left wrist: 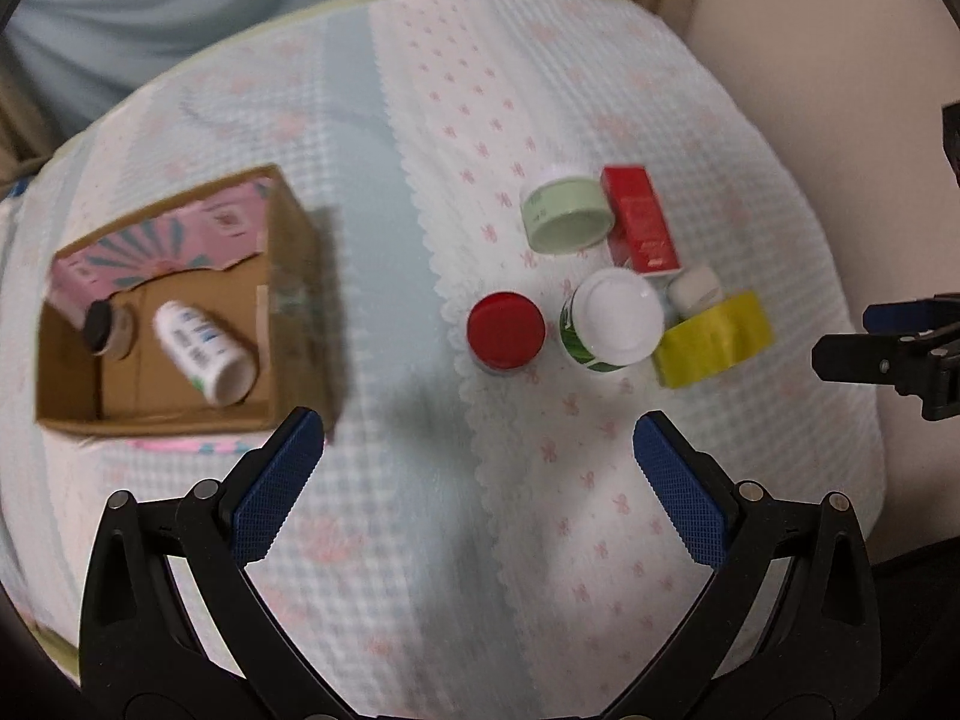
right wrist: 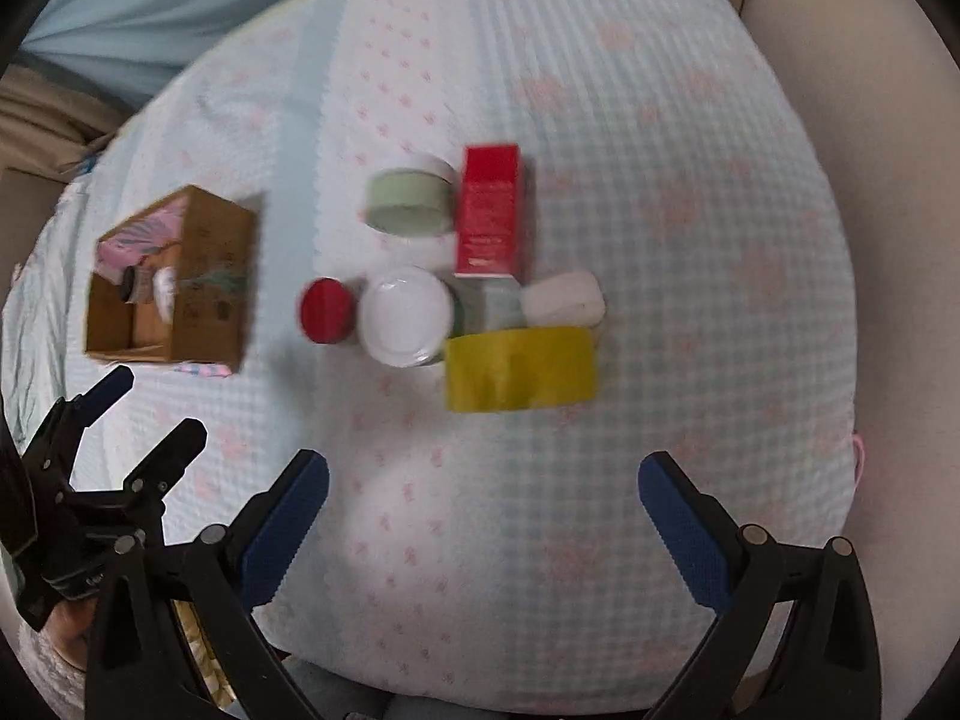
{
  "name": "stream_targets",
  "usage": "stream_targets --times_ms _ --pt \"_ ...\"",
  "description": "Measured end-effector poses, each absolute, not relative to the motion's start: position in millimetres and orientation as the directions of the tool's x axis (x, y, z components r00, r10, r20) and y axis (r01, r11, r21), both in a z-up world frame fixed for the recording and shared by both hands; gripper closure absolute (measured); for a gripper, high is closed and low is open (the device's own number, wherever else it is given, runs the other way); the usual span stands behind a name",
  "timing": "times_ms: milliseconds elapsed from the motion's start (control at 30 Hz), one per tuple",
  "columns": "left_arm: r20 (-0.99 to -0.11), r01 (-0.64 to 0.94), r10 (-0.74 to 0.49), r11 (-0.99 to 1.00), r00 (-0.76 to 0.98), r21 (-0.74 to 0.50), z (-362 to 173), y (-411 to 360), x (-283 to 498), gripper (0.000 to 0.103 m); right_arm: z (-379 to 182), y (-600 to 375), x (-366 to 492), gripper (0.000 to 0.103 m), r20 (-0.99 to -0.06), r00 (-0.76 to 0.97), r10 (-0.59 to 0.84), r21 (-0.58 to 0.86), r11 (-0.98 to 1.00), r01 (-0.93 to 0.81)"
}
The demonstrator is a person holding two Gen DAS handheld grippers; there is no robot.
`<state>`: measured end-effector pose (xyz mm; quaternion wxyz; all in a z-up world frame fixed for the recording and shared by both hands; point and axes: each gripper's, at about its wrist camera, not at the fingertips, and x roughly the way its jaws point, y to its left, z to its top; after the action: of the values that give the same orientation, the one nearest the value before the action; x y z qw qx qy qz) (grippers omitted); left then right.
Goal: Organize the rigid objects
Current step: 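Grasp the yellow tape roll with the right gripper while the left grasps the red cap, then carry the tape roll in the right gripper while the left carries the red cap to the box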
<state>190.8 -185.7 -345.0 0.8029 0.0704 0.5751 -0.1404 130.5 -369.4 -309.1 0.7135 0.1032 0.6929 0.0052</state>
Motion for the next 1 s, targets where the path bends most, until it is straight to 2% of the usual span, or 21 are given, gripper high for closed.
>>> stream_targets --times_ms 167,400,567,633,733,867,967,1000 --pt "-0.961 0.351 -0.123 0.936 0.246 -0.03 -398.7 -200.0 215.9 0.0 -351.5 -377.6 149.0 0.0 -0.985 -0.019 0.172 0.167 0.975 0.144" --pt "-0.973 0.408 -0.117 0.913 0.199 -0.026 -446.6 -215.5 239.4 0.001 -399.9 -383.5 168.9 0.0 -0.973 -0.112 0.203 0.186 0.972 0.143" --pt "-0.978 0.467 -0.114 0.884 0.178 -0.018 -471.5 -225.4 249.8 0.007 -423.7 -383.3 176.6 0.0 -0.968 -0.163 0.188 0.174 0.98 0.098" --pt "-0.98 0.476 -0.111 0.879 0.166 -0.019 -479.6 -227.0 252.0 0.016 -428.8 -383.3 177.2 0.0 -0.964 -0.173 0.201 0.188 0.978 0.088" --pt "-0.984 0.479 -0.105 0.878 0.145 -0.023 -490.4 -227.9 255.0 0.021 -435.2 -383.0 176.7 0.0 -0.96 -0.187 0.21 0.199 0.977 0.077" --pt "-0.982 0.49 -0.102 0.872 0.16 -0.011 -494.5 -231.8 257.9 0.023 -438.6 -385.7 178.1 0.0 -0.954 -0.183 0.239 0.226 0.97 0.086" --pt "-0.979 0.501 -0.114 0.865 0.167 -0.015 -493.3 -235.5 259.6 0.038 -438.6 -385.4 182.5 0.0 -0.951 -0.177 0.253 0.243 0.967 0.078" --pt "-0.979 0.506 -0.114 0.862 0.166 -0.015 -494.1 -238.7 262.5 0.046 -439.4 -384.9 185.2 0.002 -0.951 -0.181 0.25 0.24 0.968 0.074"
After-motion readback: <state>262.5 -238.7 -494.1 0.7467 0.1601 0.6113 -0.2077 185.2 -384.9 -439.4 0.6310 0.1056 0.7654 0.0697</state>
